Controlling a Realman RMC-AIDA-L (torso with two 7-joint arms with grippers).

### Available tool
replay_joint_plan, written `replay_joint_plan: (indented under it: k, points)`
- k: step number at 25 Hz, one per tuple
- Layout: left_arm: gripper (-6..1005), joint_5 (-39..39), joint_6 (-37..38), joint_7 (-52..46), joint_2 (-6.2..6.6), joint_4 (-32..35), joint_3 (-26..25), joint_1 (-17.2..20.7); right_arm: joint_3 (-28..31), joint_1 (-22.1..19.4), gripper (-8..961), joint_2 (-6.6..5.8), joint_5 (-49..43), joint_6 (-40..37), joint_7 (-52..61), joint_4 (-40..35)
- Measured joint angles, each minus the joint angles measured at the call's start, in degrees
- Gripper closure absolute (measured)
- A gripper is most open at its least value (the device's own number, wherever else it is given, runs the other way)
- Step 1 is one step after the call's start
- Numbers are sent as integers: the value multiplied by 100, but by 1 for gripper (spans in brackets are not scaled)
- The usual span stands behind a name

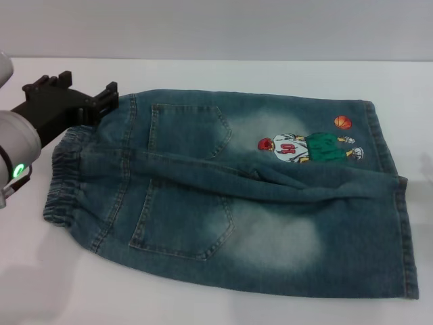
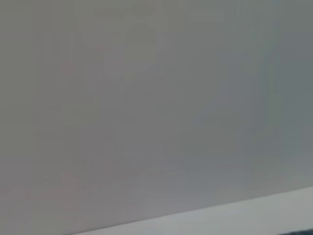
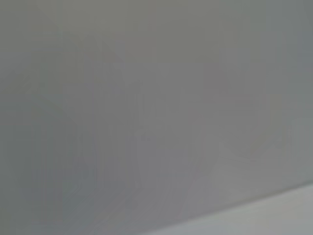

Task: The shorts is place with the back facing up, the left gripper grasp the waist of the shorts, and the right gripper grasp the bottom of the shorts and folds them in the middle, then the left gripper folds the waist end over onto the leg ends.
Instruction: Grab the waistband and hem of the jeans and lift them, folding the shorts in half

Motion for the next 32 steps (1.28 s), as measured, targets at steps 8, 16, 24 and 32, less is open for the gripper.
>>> replay_joint_plan:
  k: [8, 16, 24, 32]
  points:
    - [233, -43, -1050, 71, -105, -77, -418, -332, -361, -1388, 258, -575, -2764, -5462, 2454, 5512]
    - [235, -47, -1668, 60, -115, -460, -774, -275, -1276, -1652, 258, -1366, -2849, -7164, 3480, 7134]
    - [236, -17, -1575, 129, -113, -336, -849, -363, -1205, -840, 258, -1612, 1110, -9193, 227, 7550]
    - [238, -14, -1495, 156, -92, -167, -917, -402, 547, -385, 259, -392, 2890, -11358, -3131, 7845]
